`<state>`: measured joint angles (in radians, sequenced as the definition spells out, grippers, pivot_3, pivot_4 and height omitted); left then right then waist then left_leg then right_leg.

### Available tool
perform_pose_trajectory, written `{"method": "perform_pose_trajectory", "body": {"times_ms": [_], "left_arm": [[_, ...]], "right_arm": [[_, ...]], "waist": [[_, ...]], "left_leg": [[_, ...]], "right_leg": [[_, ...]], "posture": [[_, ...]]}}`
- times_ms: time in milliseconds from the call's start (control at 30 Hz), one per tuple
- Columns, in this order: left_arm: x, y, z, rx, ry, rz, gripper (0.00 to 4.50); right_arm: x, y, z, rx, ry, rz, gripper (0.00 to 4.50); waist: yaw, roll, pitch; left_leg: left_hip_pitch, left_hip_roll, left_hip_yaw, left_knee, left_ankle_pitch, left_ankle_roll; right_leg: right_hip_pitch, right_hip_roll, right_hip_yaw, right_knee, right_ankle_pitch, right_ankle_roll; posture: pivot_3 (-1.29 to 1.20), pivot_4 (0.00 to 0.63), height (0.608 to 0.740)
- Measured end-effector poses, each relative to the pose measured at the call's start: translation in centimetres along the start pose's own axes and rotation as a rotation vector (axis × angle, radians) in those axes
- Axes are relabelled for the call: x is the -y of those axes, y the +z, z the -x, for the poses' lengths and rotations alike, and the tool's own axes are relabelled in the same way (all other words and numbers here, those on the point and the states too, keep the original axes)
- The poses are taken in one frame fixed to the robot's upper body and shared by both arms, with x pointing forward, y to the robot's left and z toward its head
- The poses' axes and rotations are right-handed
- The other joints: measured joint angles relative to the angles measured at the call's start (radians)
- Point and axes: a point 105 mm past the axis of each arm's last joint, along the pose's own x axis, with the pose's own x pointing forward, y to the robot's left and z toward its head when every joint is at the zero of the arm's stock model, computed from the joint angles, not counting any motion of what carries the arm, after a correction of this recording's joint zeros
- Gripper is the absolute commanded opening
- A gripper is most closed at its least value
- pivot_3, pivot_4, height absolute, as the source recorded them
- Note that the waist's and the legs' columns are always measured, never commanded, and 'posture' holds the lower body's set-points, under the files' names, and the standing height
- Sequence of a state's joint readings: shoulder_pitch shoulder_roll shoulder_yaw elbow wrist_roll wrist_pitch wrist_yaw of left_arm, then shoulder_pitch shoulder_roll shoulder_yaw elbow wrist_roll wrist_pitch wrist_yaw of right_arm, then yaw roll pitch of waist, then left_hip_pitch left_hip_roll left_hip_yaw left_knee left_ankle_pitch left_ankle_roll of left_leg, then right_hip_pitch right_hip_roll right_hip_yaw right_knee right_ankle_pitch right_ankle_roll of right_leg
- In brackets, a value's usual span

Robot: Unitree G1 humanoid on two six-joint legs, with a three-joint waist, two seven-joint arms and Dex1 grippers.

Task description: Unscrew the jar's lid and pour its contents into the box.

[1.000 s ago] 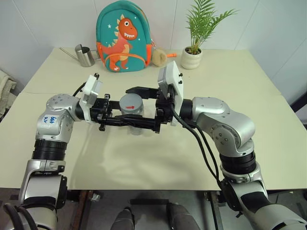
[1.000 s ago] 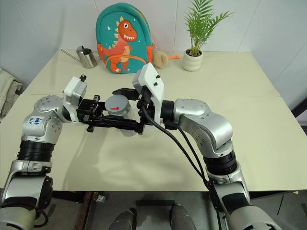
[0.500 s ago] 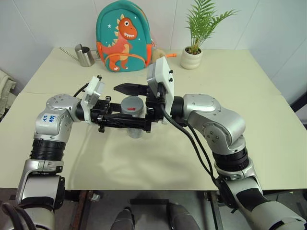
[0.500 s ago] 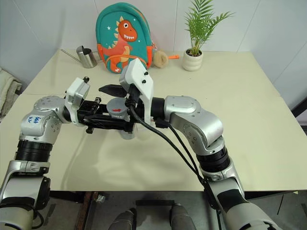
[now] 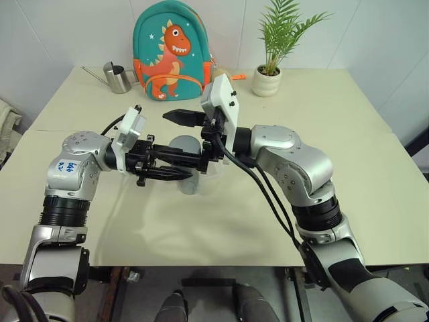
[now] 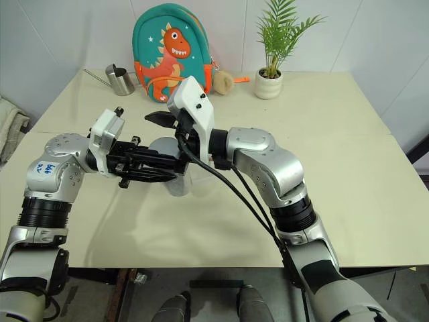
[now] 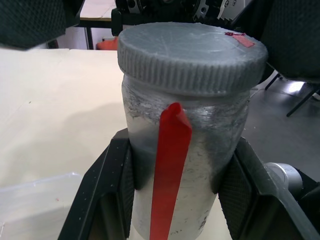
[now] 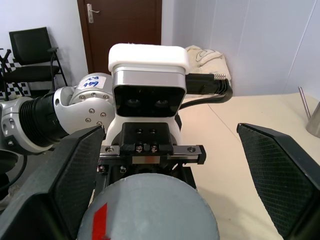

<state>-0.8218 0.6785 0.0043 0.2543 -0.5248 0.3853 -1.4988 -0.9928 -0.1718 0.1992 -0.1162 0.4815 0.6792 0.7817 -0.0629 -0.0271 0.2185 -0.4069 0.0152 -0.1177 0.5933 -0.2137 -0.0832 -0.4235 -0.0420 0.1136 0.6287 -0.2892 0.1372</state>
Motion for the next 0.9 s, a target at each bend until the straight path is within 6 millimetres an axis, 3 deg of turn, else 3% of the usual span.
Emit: {"method": "perform_pose_trajectory", "body": {"times_ms": [267,900], "left_arm": [[0.1,-0.1,-0.1,-0.007,-0.005,0.000,1.86],[-0.2,-0.3,0.4,-0.033,0.034,0.004,1.86]], "right_arm": [[0.0,-0.2,0.5,-0.031,-0.012,0.019,4.46],[0.1,-0.2,4.5,-0.125,-0.068,0.042,4.46]], "waist": [[0.000,0.000,0.000],[0.002,0.000,0.000]], "left_leg": [[0.000,0.000,0.000,0.000,0.000,0.000],[-0.001,0.000,0.000,0.000,0.000,0.000]], "right_leg": [[0.000,0.000,0.000,0.000,0.000,0.000],[-0.001,0.000,0.000,0.000,0.000,0.000]], "posture": [[0.00,0.150,0.740],[0.00,0.150,0.740]]}}
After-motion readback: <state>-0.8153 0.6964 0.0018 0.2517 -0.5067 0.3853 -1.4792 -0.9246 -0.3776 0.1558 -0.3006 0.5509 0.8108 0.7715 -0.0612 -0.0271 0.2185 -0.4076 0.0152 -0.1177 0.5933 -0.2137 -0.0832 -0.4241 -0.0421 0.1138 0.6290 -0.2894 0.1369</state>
